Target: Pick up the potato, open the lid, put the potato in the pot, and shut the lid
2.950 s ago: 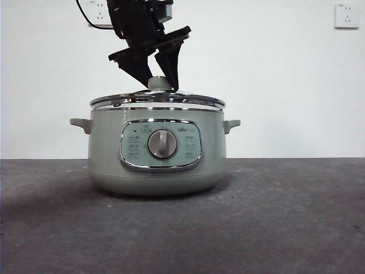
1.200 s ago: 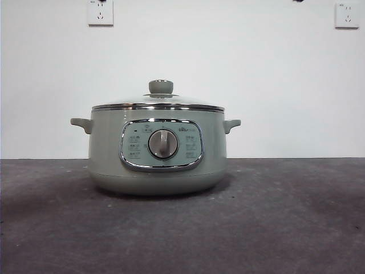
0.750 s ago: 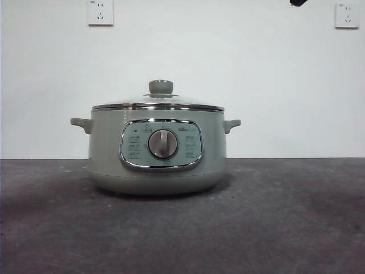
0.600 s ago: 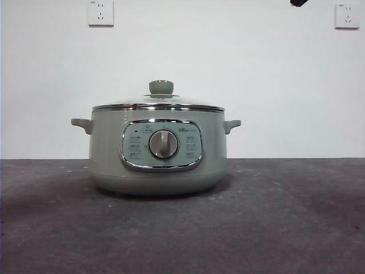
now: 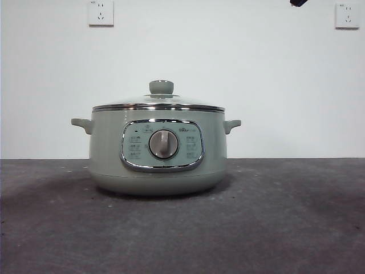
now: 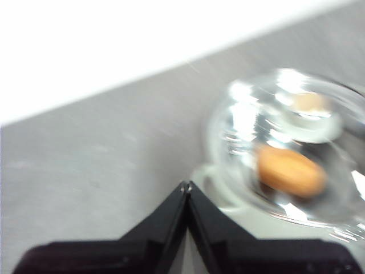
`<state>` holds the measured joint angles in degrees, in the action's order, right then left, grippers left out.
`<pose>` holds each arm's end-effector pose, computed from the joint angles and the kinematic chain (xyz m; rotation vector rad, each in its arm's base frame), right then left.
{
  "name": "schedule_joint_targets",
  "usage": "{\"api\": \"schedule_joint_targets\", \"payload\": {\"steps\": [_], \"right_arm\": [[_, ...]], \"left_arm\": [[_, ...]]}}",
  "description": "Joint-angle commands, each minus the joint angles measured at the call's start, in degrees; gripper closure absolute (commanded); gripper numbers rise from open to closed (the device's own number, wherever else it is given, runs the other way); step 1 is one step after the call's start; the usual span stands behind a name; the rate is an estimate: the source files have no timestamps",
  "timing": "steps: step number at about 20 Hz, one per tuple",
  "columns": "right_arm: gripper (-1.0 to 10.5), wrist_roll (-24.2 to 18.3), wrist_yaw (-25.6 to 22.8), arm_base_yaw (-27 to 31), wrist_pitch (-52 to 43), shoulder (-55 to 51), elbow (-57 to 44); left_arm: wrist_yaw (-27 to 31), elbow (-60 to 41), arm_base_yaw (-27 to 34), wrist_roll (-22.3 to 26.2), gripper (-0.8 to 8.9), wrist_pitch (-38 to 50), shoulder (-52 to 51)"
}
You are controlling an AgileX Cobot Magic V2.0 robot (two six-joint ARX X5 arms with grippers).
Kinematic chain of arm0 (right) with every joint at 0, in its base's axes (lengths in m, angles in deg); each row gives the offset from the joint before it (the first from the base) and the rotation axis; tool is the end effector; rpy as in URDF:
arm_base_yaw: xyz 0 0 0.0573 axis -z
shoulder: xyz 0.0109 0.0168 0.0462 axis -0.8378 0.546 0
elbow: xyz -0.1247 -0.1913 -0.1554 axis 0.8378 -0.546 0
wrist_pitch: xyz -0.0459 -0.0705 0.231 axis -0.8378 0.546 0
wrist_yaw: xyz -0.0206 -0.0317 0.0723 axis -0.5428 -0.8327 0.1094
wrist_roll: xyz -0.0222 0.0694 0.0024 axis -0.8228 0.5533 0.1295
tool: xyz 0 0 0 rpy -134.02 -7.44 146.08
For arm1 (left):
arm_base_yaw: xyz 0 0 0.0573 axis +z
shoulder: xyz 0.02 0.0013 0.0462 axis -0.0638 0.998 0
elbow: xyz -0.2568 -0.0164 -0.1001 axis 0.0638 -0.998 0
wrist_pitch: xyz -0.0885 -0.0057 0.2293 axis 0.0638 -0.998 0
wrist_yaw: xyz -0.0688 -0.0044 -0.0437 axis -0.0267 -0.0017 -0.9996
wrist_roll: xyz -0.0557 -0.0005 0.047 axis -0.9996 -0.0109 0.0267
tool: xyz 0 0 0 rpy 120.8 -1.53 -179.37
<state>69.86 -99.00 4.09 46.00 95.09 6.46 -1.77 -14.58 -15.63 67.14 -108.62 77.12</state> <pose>0.1287 0.1429 0.3394 -0.1986 0.8235 0.4523 0.2083 -0.0428 0.3675 0.1791 0.3664 -0.2105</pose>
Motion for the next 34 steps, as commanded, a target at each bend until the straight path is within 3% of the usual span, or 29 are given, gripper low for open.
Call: {"api": "schedule_joint_targets", "payload": {"steps": [1, 4, 8, 15, 20, 32, 33, 34], "right_arm": [[9.5, -0.17, -0.07, -0.04, -0.33, 0.09, -0.52], [9.5, -0.20, -0.09, -0.02, -0.33, 0.09, -0.52], [9.5, -0.17, -0.09, -0.04, -0.33, 0.09, -0.52], [9.5, -0.17, -0.11, -0.04, -0.33, 0.09, -0.50], [9.5, -0.20, -0.13, -0.02, -0.33, 0.09, -0.50], [9.5, -0.20, -0.13, -0.02, -0.31, 0.09, -0.50], [9.5, -0.37, -0.09, -0.04, -0.42, 0.09, -0.50], [9.5, -4.57, -0.85, 0.28, 0.33, -0.02, -0.50]], "left_arm": [[-0.15, -24.35, 3.89, -4.04, 8.14, 16.92, -11.96], [0.26, -47.76, 9.05, -11.08, 8.14, 28.35, -29.38], [0.26, -60.83, 10.16, -14.19, 8.14, 27.28, -45.68], [5.70, -60.74, 10.67, -12.61, 8.14, 17.75, -55.71], [4.09, -60.74, 10.69, -8.63, 8.14, 17.75, -55.65], [4.26, -60.74, 10.71, -8.87, 8.14, 18.03, -53.86], [4.26, -60.74, 10.71, -8.87, 8.14, 18.03, -53.75], [4.26, -60.74, 10.71, -8.87, 8.14, 18.03, -53.62]]}}
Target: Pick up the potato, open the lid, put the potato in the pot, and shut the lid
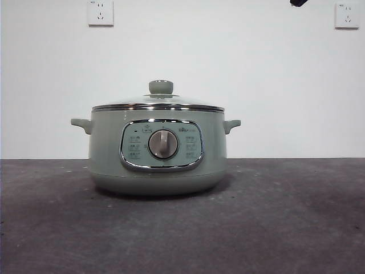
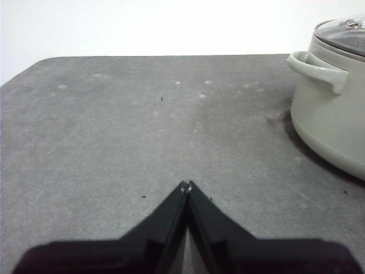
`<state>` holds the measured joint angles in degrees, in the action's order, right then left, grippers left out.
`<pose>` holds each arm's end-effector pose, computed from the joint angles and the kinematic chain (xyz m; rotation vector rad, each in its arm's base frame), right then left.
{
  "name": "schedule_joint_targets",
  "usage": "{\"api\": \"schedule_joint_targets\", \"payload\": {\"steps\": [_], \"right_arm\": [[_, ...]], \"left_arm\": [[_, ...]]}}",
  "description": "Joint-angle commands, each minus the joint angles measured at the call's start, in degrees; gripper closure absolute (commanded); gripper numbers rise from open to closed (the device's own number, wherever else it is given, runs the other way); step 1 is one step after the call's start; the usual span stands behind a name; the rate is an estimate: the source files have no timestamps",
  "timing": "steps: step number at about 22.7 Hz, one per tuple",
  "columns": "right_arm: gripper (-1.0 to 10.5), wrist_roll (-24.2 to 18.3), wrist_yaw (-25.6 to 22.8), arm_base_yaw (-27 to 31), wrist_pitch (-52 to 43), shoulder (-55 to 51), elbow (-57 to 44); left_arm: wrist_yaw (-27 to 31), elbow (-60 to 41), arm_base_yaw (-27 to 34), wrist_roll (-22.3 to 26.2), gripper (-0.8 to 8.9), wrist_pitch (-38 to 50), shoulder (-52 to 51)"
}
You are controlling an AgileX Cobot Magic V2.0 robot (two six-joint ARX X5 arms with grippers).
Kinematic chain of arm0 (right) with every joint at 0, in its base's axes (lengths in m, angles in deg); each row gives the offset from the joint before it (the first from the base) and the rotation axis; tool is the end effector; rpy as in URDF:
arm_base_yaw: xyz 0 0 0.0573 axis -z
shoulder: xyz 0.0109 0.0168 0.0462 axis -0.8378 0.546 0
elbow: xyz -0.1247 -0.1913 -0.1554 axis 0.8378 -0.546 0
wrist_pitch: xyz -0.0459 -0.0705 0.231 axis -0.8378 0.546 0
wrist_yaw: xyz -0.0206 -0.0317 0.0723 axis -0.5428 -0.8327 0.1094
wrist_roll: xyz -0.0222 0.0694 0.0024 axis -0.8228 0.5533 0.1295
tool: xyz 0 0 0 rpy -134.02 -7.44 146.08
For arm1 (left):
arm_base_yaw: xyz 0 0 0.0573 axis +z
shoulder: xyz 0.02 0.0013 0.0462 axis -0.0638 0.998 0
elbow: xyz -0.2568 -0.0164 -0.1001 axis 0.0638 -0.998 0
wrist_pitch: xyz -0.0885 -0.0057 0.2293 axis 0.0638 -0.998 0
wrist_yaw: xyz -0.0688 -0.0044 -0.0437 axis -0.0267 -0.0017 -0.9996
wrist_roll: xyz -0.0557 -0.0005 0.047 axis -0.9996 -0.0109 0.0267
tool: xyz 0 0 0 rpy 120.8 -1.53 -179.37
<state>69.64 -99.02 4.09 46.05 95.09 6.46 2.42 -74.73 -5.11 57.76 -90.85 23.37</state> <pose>0.1287 0.1428 0.3393 -0.2028 0.8232 0.4534 0.1061 0.0028 0.1466 -0.0154 0.1818 0.0720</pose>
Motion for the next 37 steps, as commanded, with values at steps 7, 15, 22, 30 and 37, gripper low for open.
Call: {"api": "schedule_joint_targets", "payload": {"steps": [7, 15, 22, 30, 37], "right_arm": [[9.5, -13.51, -1.90, 18.38, -16.52, -13.73, -13.99], [9.5, -13.53, 9.16, 44.37, -53.92, -43.95, -52.78], [9.5, -15.52, 11.72, 49.44, -53.88, -54.49, -64.04], [9.5, -18.12, 12.02, 50.69, -51.30, -58.47, -67.30], [9.5, -21.40, 12.02, 50.69, -47.69, -60.41, -67.30]], "left_arm": [[0.11, -0.59, 0.17, 0.50, 8.14, 0.26, 1.07], [0.09, -0.59, 0.17, 0.50, 8.14, 0.26, 1.07], [0.11, -0.59, 0.17, 0.50, 8.14, 0.26, 1.07], [0.11, -0.59, 0.17, 0.50, 8.14, 0.26, 1.07], [0.09, -0.59, 0.17, 0.50, 8.14, 0.26, 1.07]]}}
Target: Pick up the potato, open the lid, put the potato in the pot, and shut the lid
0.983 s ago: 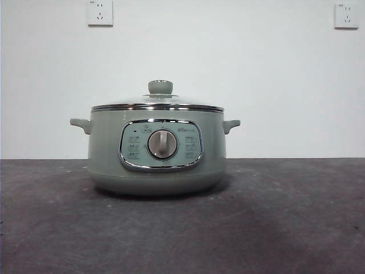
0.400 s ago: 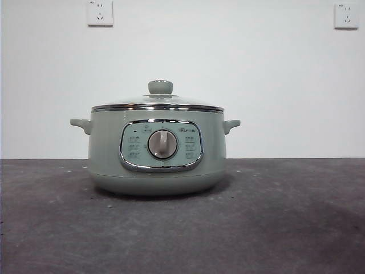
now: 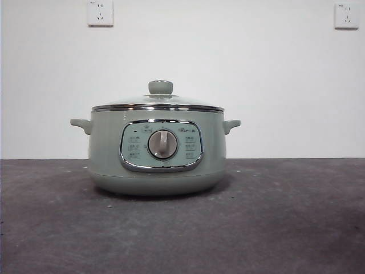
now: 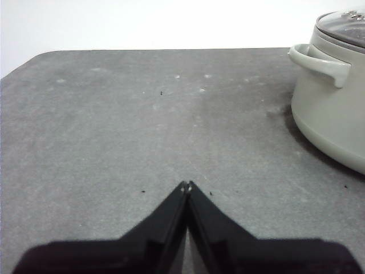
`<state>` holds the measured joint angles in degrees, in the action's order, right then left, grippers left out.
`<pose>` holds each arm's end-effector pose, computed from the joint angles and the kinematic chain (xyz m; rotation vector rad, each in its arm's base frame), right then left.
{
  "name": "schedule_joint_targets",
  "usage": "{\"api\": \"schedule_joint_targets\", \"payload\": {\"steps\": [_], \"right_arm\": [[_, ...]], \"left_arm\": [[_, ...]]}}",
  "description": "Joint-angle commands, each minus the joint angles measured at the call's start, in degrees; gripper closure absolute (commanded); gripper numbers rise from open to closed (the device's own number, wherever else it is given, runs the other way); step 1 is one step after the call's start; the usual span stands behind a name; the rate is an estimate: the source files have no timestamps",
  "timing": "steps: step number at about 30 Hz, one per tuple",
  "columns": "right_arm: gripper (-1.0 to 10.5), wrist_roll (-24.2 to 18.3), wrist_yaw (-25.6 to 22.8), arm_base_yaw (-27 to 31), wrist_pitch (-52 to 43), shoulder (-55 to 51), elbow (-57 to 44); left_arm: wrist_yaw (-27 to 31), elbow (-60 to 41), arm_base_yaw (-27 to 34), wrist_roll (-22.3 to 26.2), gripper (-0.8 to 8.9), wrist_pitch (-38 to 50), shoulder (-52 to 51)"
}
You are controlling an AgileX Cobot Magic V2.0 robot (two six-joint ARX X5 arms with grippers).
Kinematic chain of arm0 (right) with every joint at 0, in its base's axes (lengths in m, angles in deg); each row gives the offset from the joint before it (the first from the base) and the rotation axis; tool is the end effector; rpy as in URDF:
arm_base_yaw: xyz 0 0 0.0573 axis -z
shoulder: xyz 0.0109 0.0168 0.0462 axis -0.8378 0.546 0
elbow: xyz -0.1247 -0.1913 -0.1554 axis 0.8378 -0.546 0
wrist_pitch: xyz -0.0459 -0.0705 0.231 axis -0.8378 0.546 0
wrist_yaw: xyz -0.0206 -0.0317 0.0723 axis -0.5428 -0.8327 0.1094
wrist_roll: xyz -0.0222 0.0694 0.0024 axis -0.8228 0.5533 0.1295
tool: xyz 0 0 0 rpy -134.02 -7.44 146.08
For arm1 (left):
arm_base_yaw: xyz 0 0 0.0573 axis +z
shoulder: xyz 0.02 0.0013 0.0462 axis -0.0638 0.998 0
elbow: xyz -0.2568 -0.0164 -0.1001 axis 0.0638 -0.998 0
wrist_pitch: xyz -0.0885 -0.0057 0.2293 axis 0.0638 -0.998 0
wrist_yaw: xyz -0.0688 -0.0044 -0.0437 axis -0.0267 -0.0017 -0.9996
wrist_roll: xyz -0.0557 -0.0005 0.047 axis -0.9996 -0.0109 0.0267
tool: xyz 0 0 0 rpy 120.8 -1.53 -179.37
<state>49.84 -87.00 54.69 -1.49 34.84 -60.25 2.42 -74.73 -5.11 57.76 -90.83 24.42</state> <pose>0.1042 -0.0005 0.1484 -0.0191 0.1723 -0.0387 0.1069 0.0027 0.1450 -0.0144 0.1997 0.0722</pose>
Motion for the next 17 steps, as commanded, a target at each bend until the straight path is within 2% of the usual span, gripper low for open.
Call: {"api": "schedule_joint_targets", "payload": {"steps": [1, 17], "right_arm": [[9.5, -1.73, 0.00, 0.09, -0.17, -0.15, -0.59], [9.5, -2.45, -0.02, 0.09, -0.17, -0.15, -0.59]], "left_arm": [[0.11, -0.59, 0.17, 0.50, 8.14, 0.24, 0.02], [0.11, -0.57, 0.17, 0.50, 8.14, 0.24, 0.02]]}}
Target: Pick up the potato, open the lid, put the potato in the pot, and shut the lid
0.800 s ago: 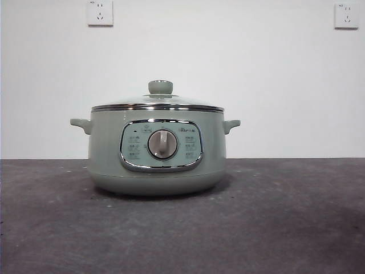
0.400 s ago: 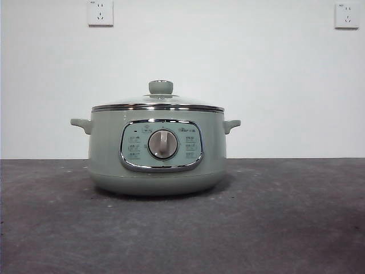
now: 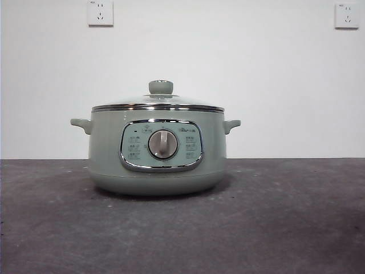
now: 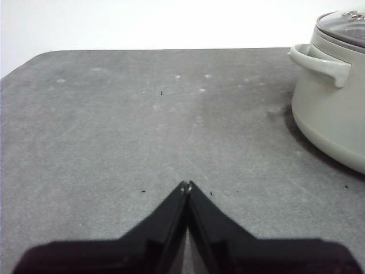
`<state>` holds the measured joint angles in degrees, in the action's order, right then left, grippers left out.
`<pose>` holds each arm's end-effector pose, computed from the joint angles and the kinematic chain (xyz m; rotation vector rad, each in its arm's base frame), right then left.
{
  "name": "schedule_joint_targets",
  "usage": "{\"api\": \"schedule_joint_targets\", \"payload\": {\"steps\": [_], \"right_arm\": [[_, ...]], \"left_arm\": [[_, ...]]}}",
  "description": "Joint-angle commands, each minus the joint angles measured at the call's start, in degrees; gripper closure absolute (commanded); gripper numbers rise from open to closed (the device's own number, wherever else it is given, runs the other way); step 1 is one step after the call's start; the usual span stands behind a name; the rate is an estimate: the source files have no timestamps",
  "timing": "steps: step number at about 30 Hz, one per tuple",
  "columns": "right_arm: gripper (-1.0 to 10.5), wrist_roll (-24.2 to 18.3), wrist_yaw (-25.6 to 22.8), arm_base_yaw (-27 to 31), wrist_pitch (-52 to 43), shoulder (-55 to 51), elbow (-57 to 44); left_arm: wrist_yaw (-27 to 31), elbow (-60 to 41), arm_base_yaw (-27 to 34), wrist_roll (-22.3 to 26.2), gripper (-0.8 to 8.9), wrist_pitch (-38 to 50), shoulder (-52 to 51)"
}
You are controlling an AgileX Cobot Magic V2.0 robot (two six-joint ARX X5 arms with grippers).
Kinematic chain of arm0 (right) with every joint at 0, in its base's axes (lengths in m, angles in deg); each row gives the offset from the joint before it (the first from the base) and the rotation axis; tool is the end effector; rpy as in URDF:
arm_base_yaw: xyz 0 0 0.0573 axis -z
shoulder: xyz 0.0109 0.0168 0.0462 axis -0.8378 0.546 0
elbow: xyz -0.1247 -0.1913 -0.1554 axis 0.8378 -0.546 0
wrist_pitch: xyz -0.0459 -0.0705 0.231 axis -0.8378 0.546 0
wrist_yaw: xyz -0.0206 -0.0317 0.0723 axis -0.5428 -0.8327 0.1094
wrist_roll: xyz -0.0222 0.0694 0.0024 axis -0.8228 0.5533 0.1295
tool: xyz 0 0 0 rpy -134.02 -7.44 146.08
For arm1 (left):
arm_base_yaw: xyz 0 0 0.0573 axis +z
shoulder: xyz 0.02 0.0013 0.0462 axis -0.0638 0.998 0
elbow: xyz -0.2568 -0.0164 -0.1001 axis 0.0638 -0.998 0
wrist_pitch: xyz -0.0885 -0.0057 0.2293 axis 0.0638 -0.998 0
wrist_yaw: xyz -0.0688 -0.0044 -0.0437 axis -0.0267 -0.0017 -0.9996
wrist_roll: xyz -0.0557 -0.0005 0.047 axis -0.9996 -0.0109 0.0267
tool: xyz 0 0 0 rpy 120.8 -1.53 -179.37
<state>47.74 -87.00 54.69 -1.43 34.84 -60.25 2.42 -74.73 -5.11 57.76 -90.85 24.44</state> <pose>0.1041 -0.0005 0.1482 -0.0558 0.1740 -0.0355 0.1069 0.0027 0.1450 -0.0143 0.2004 0.0722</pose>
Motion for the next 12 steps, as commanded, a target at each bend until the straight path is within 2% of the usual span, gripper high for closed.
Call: {"api": "schedule_joint_targets", "payload": {"steps": [1, 12], "right_arm": [[9.5, -0.42, -0.02, 0.09, -0.24, -0.15, -0.59], [9.5, 0.94, 0.26, 2.27, -0.24, -0.15, -0.59]], "left_arm": [[0.11, -0.57, 0.17, 0.50, 8.14, 0.26, 0.00], [0.11, -0.57, 0.17, 0.50, 8.14, 0.26, 0.00]]}}
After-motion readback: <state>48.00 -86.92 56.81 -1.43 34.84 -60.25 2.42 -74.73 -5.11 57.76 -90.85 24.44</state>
